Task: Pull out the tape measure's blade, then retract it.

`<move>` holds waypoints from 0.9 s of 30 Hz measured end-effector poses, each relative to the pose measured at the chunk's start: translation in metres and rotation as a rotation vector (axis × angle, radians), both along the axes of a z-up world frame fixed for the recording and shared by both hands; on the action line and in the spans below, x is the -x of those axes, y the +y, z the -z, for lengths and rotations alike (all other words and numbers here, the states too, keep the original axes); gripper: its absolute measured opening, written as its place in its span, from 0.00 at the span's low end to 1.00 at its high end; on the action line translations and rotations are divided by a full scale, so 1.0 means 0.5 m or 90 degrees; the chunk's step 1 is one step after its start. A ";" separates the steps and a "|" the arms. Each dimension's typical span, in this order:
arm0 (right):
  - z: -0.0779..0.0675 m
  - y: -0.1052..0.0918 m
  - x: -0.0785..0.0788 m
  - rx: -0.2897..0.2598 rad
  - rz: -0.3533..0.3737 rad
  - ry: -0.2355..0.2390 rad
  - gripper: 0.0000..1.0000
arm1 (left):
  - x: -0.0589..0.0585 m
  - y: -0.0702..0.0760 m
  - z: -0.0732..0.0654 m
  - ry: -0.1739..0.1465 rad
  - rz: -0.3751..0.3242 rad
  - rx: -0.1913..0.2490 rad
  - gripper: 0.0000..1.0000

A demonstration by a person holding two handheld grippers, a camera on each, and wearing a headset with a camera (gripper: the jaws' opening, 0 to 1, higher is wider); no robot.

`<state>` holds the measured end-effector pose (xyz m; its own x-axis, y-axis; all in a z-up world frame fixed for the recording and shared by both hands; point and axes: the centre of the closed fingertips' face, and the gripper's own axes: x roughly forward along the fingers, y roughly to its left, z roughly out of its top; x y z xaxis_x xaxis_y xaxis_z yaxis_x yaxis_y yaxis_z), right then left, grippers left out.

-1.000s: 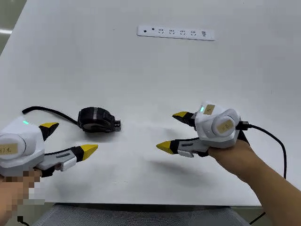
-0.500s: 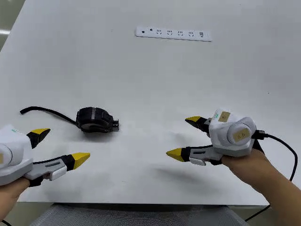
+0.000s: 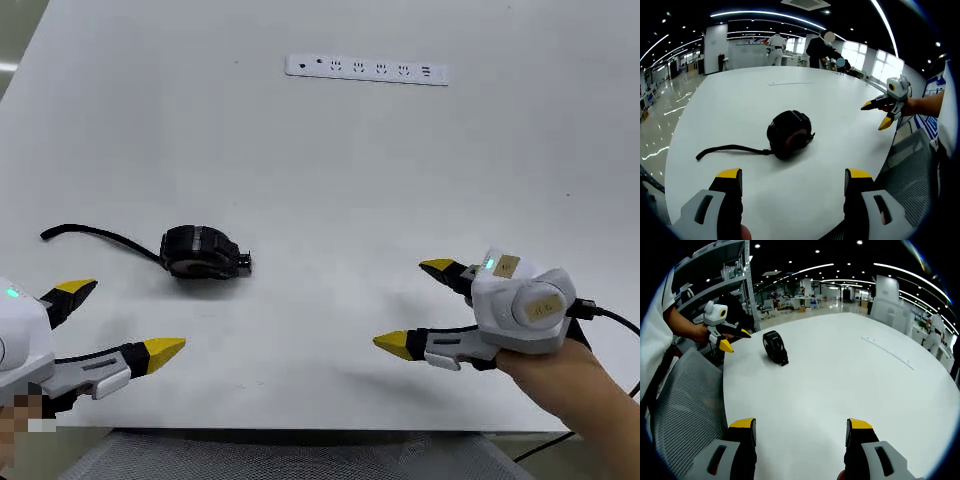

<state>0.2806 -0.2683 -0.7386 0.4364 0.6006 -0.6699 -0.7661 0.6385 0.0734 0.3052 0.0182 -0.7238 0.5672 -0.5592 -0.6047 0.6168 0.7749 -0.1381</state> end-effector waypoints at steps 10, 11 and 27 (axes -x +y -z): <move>0.009 -0.028 0.039 -0.001 0.022 0.017 0.75 | 0.023 0.018 0.009 0.017 -0.002 0.003 0.83; 0.009 -0.031 0.042 0.001 0.024 0.017 0.75 | 0.023 0.019 0.010 0.018 -0.002 0.004 0.83; -0.003 -0.076 0.084 0.017 0.049 0.013 0.80 | 0.042 0.026 0.001 0.018 0.014 0.003 0.86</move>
<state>0.2387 -0.3063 -0.7369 0.4665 0.5479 -0.6944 -0.7128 0.6977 0.0716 0.2843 0.0315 -0.7242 0.5376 -0.5747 -0.6170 0.6299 0.7602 -0.1593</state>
